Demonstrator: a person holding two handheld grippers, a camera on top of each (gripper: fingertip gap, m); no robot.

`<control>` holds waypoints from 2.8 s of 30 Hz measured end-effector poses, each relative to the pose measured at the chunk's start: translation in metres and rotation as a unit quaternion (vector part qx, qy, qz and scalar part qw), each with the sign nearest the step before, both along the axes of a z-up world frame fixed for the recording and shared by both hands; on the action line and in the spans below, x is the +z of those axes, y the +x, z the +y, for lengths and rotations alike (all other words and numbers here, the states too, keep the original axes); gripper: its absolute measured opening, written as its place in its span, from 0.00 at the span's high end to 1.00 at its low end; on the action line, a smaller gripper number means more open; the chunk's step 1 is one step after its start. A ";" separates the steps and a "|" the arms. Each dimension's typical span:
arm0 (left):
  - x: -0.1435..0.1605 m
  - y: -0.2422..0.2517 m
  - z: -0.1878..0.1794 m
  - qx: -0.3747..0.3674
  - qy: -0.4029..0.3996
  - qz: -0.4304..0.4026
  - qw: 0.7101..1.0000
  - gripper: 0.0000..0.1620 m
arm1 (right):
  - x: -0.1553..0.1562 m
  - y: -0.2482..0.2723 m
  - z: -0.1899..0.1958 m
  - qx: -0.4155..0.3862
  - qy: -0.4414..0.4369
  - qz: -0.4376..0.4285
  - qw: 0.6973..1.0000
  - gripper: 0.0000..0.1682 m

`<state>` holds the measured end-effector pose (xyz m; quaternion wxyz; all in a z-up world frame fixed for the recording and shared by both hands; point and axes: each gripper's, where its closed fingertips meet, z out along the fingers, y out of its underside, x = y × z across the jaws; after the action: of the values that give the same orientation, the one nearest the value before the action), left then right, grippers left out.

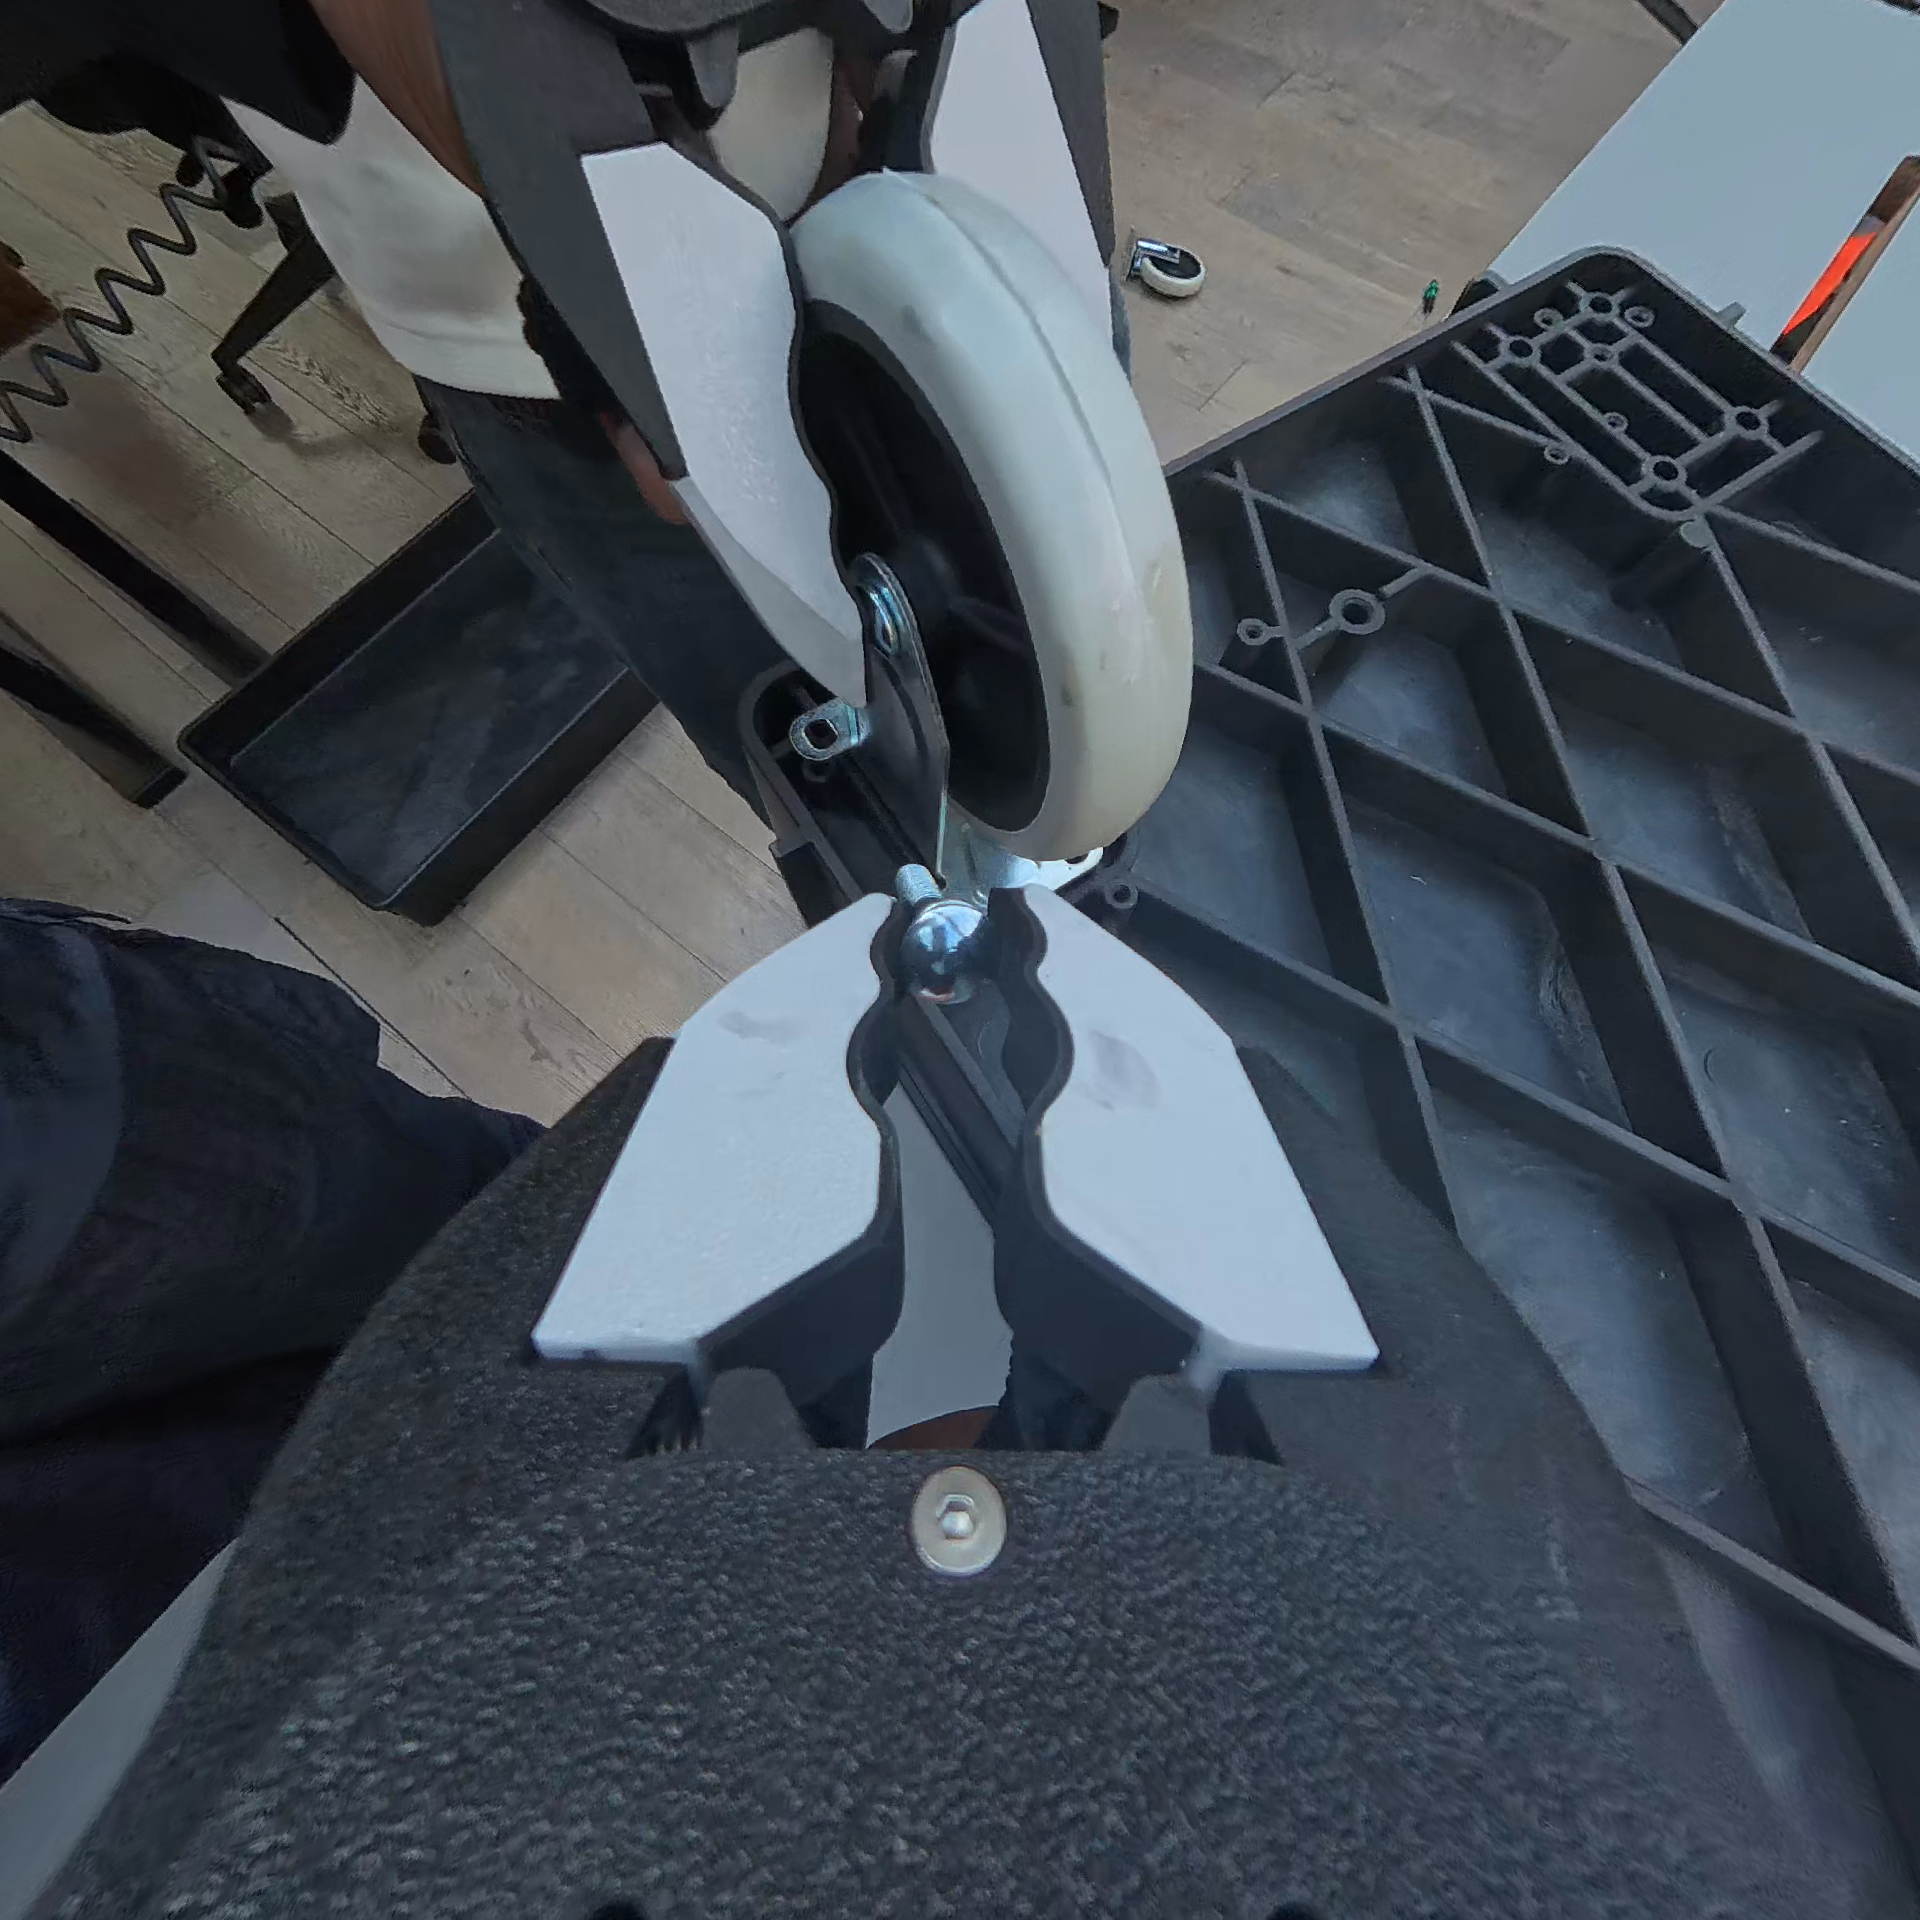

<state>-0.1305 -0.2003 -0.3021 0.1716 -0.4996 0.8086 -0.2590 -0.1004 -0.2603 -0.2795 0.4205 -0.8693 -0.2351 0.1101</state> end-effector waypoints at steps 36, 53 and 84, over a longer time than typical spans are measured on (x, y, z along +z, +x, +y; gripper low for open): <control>-0.003 -0.005 0.005 0.007 0.005 0.002 1.000 0.65 | -0.071 -0.008 0.027 -0.017 -0.094 -0.117 0.989 0.91; -0.003 -0.004 0.007 0.015 -0.008 0.000 1.000 0.65 | -0.078 -0.014 0.033 0.000 -0.101 -0.143 0.985 0.91; -0.003 -0.003 0.007 0.019 -0.014 0.002 1.000 0.64 | -0.049 -0.008 0.028 -0.077 0.026 -0.093 0.992 0.87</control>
<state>-0.1339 -0.1934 -0.3049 0.1679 -0.5178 0.7954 -0.2665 -0.1080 -0.2323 -0.3288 0.4269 -0.8799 -0.2084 -0.0097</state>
